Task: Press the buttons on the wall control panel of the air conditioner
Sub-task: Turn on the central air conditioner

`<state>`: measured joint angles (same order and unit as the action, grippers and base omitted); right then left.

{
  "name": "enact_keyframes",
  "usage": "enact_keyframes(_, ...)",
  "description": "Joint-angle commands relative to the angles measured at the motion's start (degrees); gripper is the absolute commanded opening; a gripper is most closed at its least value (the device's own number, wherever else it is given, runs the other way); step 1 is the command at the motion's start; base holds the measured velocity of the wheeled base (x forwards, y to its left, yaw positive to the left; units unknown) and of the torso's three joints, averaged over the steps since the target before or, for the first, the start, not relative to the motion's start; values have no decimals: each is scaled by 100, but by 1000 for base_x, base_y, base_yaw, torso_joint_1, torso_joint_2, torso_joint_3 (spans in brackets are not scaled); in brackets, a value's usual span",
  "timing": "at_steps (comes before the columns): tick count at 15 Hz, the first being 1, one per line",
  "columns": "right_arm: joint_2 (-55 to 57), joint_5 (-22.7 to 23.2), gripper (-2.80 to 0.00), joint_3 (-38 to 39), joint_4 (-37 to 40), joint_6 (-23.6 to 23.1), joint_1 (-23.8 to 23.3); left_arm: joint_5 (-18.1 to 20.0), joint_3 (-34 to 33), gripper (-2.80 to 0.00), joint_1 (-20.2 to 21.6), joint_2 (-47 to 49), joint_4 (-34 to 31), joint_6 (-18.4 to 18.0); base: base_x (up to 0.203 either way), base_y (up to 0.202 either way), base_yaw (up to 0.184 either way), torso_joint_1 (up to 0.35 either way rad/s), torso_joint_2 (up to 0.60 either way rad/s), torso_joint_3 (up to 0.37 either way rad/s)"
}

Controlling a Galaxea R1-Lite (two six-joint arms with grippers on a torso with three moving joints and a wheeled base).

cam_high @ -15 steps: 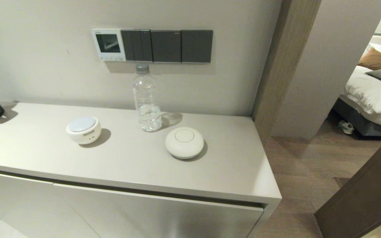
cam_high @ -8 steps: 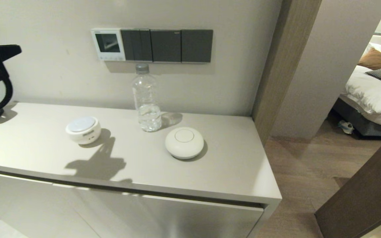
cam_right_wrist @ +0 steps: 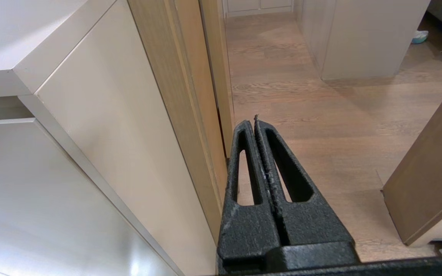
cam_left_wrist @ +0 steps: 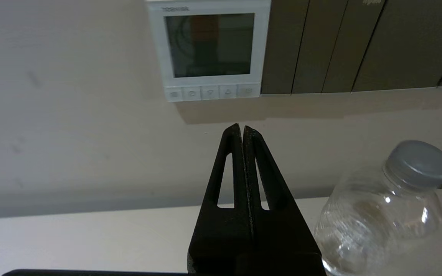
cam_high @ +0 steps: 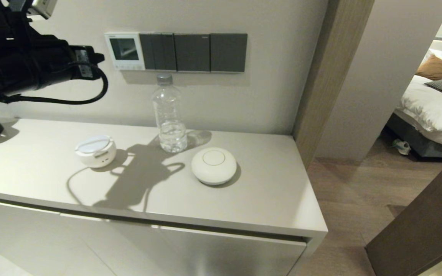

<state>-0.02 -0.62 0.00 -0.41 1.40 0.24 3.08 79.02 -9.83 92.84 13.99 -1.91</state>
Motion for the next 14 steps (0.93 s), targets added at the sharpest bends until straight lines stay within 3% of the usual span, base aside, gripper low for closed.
enact_keyframes(1,2,0,-280,17,-2,0,2,14,345,-280,-44,618,29,30,0,0,0,0,0,0)
enact_keyframes(4,2,0,-280,18,-2,0,2,141,574,-280,-114,891,33,213,0,0,0,0,0,0)
enact_keyframes(10,2,0,-280,18,-2,0,2,228,1045,-280,-160,1505,106,231,0,0,0,0,0,0)
enact_keyframes(14,2,0,-280,18,-2,0,2,228,1144,-280,-175,1676,358,531,0,0,0,0,0,0)
